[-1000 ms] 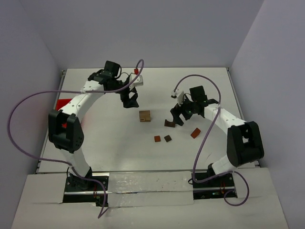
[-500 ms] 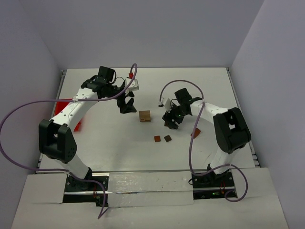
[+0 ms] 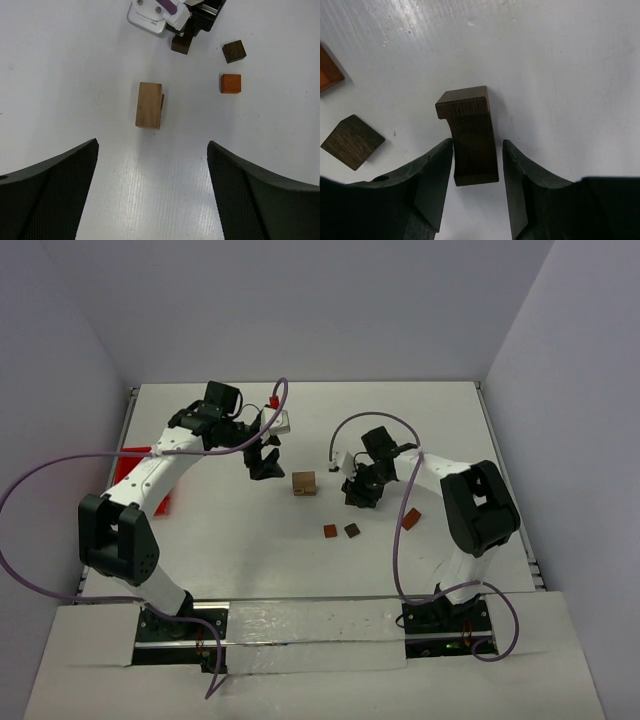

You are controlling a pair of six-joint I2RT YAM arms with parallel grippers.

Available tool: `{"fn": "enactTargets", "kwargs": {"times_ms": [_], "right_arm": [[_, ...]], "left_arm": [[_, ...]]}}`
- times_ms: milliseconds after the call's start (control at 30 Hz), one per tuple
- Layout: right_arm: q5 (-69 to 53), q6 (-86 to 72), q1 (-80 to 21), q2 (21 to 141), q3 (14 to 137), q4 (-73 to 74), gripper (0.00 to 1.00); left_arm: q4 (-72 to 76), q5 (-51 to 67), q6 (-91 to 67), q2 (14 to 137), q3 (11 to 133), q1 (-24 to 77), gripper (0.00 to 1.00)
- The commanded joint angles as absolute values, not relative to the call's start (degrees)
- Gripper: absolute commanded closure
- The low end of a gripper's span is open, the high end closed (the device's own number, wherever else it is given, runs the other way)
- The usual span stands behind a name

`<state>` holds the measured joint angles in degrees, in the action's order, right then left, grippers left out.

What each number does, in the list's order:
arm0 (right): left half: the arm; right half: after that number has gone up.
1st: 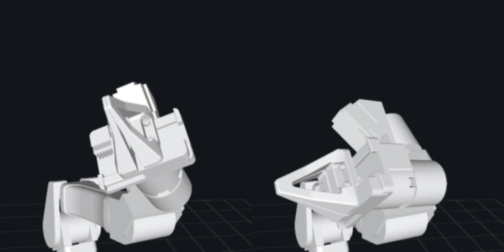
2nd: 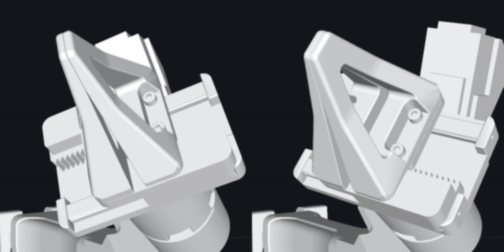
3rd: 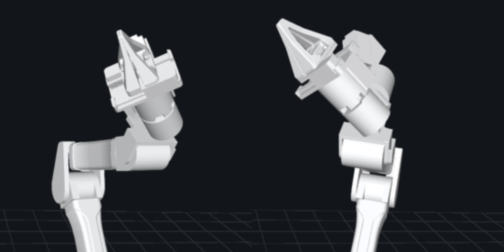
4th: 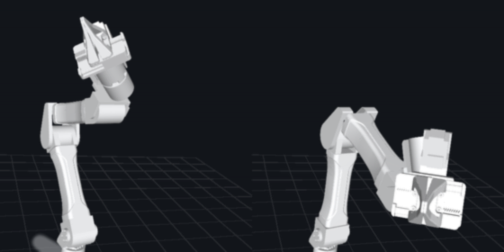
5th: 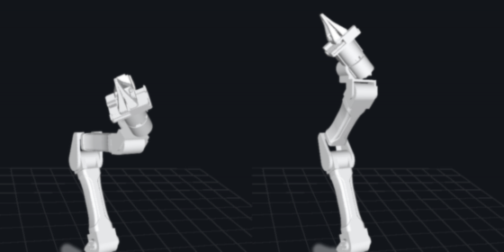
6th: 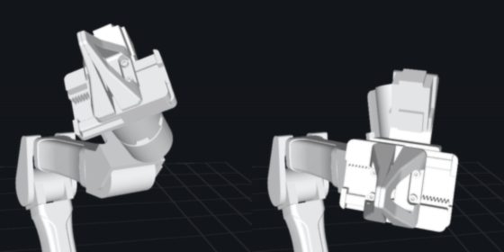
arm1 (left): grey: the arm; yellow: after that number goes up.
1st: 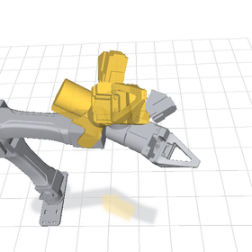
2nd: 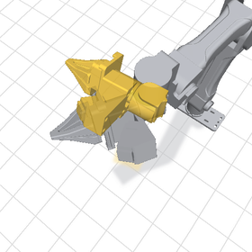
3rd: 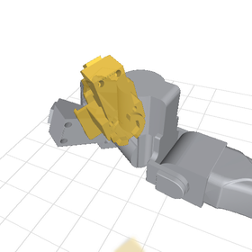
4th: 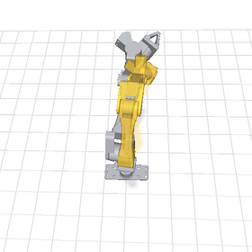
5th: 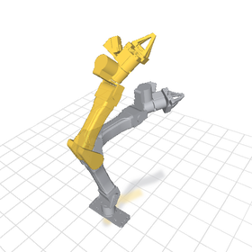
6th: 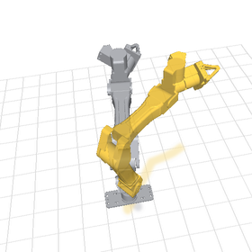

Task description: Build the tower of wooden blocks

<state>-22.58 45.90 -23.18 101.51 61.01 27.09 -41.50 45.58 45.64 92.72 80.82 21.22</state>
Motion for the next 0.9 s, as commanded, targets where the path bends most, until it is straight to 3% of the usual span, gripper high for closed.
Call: {"fn": "enactTargets", "kwargs": {"times_ms": [0,100,200,367,533,700,867], "right_arm": [[-22.06,48.78,-23.82,101.25,62.93,28.74,0.55],[-22.82,49.12,-24.08,100.91,63.36,29.5,0.65],[-24.63,49.47,-24.0,99.29,63.28,30.76,0.72],[-34.13,48.12,-23.37,94.32,62.94,36.45,0.91],[-48.54,44.02,-21.24,87.37,62.68,39.32,0.94],[-62.07,41.25,-18.63,86.24,65.38,46.02,0.96],[-70.25,48.12,-15.38,90.72,70.23,58.74,0.98]], "left_arm": [[-42.54,46.86,47.18,90.26,81.82,20.74,0.07],[-43.41,47.96,47.26,89.5,81.75,20.74,0.01],[-40.29,48.25,45.66,86.15,78.76,20.74,0.01],[-40.78,48.22,45.14,84.01,80.03,20.69,0.01],[-41.37,44.25,36.73,83.72,87.43,20.74,0.01],[-42.91,50.19,29.04,82.93,94.36,20.88,0.01],[-45.97,48.47,36.26,84.54,98.51,22.8,0.01]]}}
